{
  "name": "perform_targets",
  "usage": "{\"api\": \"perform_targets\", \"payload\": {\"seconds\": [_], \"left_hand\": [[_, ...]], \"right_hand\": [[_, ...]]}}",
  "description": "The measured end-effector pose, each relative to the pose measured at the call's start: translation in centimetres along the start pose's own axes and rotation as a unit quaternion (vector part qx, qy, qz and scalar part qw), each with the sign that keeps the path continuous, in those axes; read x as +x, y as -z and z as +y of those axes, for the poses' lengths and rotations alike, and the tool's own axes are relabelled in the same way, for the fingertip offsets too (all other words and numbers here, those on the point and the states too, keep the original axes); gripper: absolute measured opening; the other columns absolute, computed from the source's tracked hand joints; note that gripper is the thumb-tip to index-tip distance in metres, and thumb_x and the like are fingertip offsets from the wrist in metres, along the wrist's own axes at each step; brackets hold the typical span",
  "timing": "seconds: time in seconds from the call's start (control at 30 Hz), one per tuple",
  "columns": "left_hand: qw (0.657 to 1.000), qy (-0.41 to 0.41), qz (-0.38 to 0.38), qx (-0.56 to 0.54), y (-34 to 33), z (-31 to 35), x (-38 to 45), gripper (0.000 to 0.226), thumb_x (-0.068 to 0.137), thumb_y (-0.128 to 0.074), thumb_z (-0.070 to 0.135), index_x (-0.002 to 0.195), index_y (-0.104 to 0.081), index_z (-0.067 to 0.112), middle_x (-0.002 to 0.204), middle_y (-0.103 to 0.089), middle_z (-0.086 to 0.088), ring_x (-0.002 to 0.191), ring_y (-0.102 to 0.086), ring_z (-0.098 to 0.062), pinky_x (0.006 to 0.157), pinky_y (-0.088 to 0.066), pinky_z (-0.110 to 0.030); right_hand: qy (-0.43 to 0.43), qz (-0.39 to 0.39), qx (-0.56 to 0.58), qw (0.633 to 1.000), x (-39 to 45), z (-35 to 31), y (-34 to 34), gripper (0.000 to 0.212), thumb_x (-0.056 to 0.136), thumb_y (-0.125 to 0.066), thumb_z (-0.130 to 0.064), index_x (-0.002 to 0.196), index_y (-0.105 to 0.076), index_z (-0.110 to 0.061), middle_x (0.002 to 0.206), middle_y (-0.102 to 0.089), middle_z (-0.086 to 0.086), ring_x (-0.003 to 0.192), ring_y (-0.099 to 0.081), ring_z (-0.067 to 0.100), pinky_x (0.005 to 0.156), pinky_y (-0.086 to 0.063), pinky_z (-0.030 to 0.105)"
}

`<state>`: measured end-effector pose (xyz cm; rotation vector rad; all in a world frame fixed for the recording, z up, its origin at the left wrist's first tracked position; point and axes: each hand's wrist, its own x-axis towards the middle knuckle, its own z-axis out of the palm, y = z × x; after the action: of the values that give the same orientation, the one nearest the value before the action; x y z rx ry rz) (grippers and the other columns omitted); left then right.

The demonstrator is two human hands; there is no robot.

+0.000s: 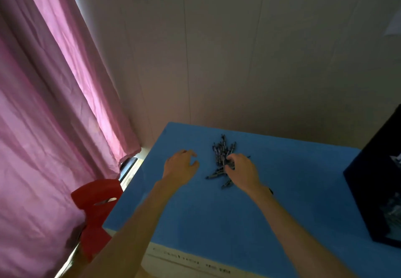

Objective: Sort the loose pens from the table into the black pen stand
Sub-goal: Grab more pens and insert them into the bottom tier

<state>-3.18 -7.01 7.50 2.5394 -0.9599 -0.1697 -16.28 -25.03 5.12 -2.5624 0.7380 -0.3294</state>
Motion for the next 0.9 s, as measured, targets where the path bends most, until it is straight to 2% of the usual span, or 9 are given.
{"api": "perform_targets", "payload": {"seconds": [0.17, 0.33, 0.47, 0.6, 0.67, 0.73, 0.8, 0.83, 0.9], "left_hand": [[1.0, -0.002, -0.021, -0.014, -1.9, -0.8, 5.5, 0.032, 0.097, -0.053, 0.039, 0.126, -0.062, 0.027, 0.123, -0.061, 0.001, 0.108, -0.061, -0.021, 0.095, -0.049, -0.039], [0.998, 0.018, -0.057, -0.036, -5.0, -1.9, 9.0, 0.028, 0.096, -0.056, 0.037, 0.12, -0.065, 0.024, 0.12, -0.063, 0.0, 0.102, -0.062, -0.021, 0.088, -0.053, -0.037], [0.994, 0.044, -0.074, -0.066, -7.9, -2.5, 11.8, 0.023, 0.096, -0.057, 0.036, 0.109, -0.069, 0.02, 0.098, -0.071, -0.002, 0.083, -0.065, -0.02, 0.074, -0.056, -0.036], [0.992, 0.056, -0.09, -0.074, -10.9, -2.7, 14.4, 0.019, 0.097, -0.055, 0.037, 0.1, -0.064, 0.021, 0.089, -0.067, -0.002, 0.075, -0.06, -0.02, 0.063, -0.049, -0.03], [0.991, 0.067, -0.097, -0.069, -12.7, -2.8, 15.7, 0.019, 0.096, -0.054, 0.037, 0.089, -0.059, 0.021, 0.08, -0.063, -0.002, 0.069, -0.057, -0.02, 0.062, -0.046, -0.029], [0.991, 0.077, -0.092, -0.061, -13.8, -2.6, 16.6, 0.024, 0.096, -0.054, 0.034, 0.078, -0.051, 0.019, 0.071, -0.053, -0.001, 0.062, -0.048, -0.018, 0.059, -0.04, -0.028], [0.992, 0.081, -0.082, -0.058, -15.0, -2.5, 17.3, 0.037, 0.097, -0.055, 0.04, 0.07, -0.045, 0.016, 0.063, -0.047, 0.0, 0.056, -0.045, -0.016, 0.054, -0.036, -0.026], [0.992, 0.079, -0.077, -0.054, -15.5, -2.4, 17.6, 0.044, 0.097, -0.055, 0.047, 0.069, -0.044, 0.016, 0.062, -0.047, -0.001, 0.056, -0.047, -0.017, 0.052, -0.037, -0.026], [0.992, 0.087, -0.077, -0.04, -16.2, -2.0, 18.0, 0.05, 0.094, -0.053, 0.059, 0.073, -0.049, 0.014, 0.074, -0.058, -0.005, 0.067, -0.06, -0.024, 0.057, -0.048, -0.031]], "right_hand": [[-0.027, 0.021, -0.003, 0.999, 4.2, 1.5, -0.8, 0.024, 0.098, -0.06, -0.028, 0.119, -0.064, -0.016, 0.112, -0.063, 0.005, 0.085, -0.056, 0.018, 0.075, -0.049, 0.03], [-0.06, 0.028, 0.014, 0.998, 5.9, 2.8, -1.8, 0.023, 0.096, -0.062, -0.025, 0.118, -0.066, -0.017, 0.108, -0.064, 0.004, 0.085, -0.061, 0.018, 0.077, -0.054, 0.033], [-0.07, 0.022, 0.003, 0.997, 7.0, 3.8, -2.9, 0.024, 0.096, -0.063, -0.024, 0.119, -0.066, -0.016, 0.111, -0.064, 0.005, 0.096, -0.061, 0.02, 0.084, -0.053, 0.034], [-0.083, 0.045, -0.008, 0.996, 8.5, 4.5, -3.7, 0.017, 0.095, -0.063, -0.02, 0.11, -0.068, -0.015, 0.106, -0.065, 0.005, 0.09, -0.06, 0.018, 0.081, -0.049, 0.028], [-0.09, 0.058, -0.005, 0.994, 9.1, 4.8, -4.4, 0.016, 0.095, -0.062, -0.02, 0.11, -0.068, -0.015, 0.106, -0.064, 0.004, 0.088, -0.059, 0.016, 0.08, -0.048, 0.026], [-0.095, 0.061, 0.011, 0.994, 9.1, 4.8, -4.8, 0.016, 0.096, -0.062, -0.02, 0.111, -0.068, -0.016, 0.108, -0.063, 0.003, 0.088, -0.06, 0.016, 0.082, -0.05, 0.027], [-0.101, 0.059, 0.018, 0.993, 9.0, 5.1, -5.9, 0.017, 0.097, -0.062, -0.02, 0.112, -0.067, -0.016, 0.111, -0.063, 0.003, 0.088, -0.061, 0.015, 0.084, -0.052, 0.029], [-0.104, 0.058, 0.019, 0.993, 8.8, 5.2, -6.4, 0.016, 0.097, -0.062, -0.02, 0.112, -0.067, -0.016, 0.112, -0.063, 0.002, 0.087, -0.06, 0.014, 0.083, -0.051, 0.028], [-0.106, 0.056, 0.016, 0.993, 8.3, 5.5, -7.3, 0.015, 0.097, -0.061, -0.02, 0.111, -0.067, -0.017, 0.111, -0.063, 0.002, 0.086, -0.057, 0.012, 0.081, -0.048, 0.026]]}}
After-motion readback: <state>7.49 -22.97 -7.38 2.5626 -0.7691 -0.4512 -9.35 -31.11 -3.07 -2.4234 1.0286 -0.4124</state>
